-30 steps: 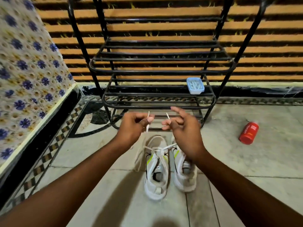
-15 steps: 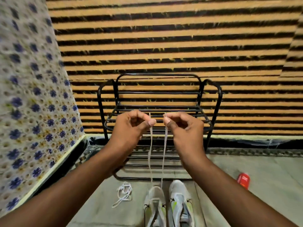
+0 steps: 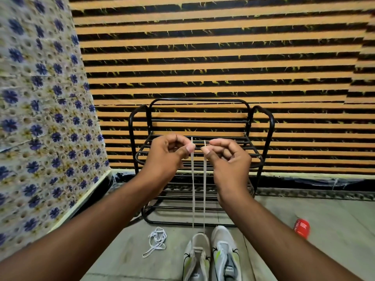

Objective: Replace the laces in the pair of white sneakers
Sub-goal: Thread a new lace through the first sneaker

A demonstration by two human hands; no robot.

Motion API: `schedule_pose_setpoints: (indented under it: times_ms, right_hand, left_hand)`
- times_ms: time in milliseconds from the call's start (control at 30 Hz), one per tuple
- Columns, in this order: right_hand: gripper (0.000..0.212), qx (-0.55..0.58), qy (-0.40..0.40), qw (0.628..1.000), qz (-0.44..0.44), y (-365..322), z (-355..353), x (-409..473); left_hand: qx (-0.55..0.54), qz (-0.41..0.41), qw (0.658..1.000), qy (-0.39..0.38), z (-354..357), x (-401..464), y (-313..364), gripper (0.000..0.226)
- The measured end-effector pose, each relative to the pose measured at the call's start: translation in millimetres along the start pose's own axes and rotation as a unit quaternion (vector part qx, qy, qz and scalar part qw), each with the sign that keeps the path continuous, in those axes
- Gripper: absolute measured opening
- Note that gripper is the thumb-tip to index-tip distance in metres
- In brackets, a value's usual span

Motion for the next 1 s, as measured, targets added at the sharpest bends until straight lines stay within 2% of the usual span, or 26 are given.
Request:
schedule_pose_setpoints:
  times_ms: [133,1000]
  right_hand:
    - [0.018,0.018,0.003,0.999,0.030,8.6,3.1,0.0]
    - [0.020,0.041,-0.025,0.998,0.045,18.7,22.3,8.5]
  left_hand:
    - [0.014,0.009,1.000,0.006,0.1,-1.0,-2.5,0.006]
    - [0.061,0.063,0.995,0.050,-13.4,6.8,-4.9,0.008]
Point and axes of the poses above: each hand's wrist, its own x-axis towards the middle knuckle, its own z-axis out of the palm, y = z × x, the point moved 5 cm from there along x, towards the middle knuckle, and after that the axes turned 5 degrees about -y, right-handed, at the moved point
